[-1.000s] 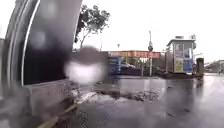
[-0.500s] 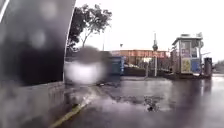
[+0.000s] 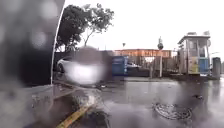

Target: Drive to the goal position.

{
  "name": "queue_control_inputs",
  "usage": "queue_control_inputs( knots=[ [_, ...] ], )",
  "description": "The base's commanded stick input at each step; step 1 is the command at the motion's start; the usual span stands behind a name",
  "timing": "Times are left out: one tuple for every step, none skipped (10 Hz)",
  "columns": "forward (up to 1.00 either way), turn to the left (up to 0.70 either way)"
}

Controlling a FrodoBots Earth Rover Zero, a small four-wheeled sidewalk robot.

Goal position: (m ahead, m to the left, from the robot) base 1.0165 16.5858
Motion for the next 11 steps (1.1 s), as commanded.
queue_control_inputs(
  knots=[
    [1.00,0.00],
    [1.00,0.00],
    [1.00,0.00],
    [1.00,0.00],
    [1.00,0.00],
    [1.00,0.13],
    [1.00,0.40],
    [1.00,0.40],
    [1.00,0.40],
    [1.00,0.40],
    [1.00,0.40]
  ],
)
